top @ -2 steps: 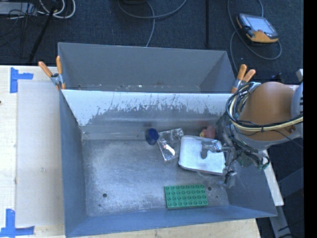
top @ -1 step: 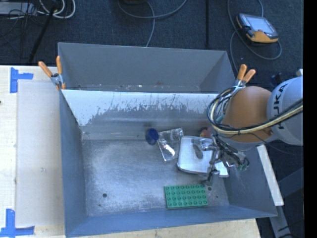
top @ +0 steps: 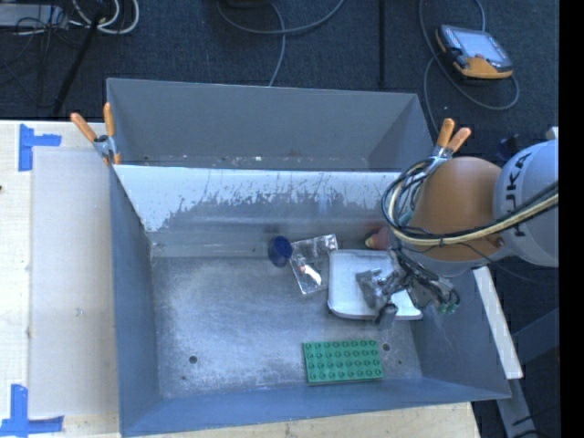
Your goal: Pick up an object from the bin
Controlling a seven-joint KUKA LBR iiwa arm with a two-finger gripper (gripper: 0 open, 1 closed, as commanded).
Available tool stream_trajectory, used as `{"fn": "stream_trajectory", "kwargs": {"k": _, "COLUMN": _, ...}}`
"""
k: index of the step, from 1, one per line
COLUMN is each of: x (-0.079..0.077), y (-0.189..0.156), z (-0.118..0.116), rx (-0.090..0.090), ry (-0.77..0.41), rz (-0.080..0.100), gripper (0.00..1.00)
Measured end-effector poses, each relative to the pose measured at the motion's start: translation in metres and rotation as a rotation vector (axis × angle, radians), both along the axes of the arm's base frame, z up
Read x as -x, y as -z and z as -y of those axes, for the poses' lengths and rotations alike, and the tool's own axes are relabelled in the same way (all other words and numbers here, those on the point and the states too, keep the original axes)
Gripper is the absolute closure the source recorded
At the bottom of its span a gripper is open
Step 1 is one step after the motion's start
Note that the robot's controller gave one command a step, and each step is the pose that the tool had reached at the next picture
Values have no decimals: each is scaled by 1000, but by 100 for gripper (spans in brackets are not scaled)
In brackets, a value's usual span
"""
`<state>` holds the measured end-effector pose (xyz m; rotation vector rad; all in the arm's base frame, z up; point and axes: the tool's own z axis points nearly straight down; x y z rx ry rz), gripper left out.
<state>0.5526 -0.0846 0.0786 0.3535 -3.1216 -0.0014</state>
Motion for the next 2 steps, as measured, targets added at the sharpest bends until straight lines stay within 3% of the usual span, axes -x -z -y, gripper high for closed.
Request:
{"fn": "stream_trajectory", "kwargs": {"k": 1, "x": 0, "y": -117, "z": 13, "rx": 2, "ry": 0, "rz": 7, "gripper": 100}}
{"fn": "stream_trajectory", "kwargs": {"k": 2, "x": 49, "y": -176, "z": 32, "rx": 2, "ry": -294, "rz": 3, "gripper": 100}}
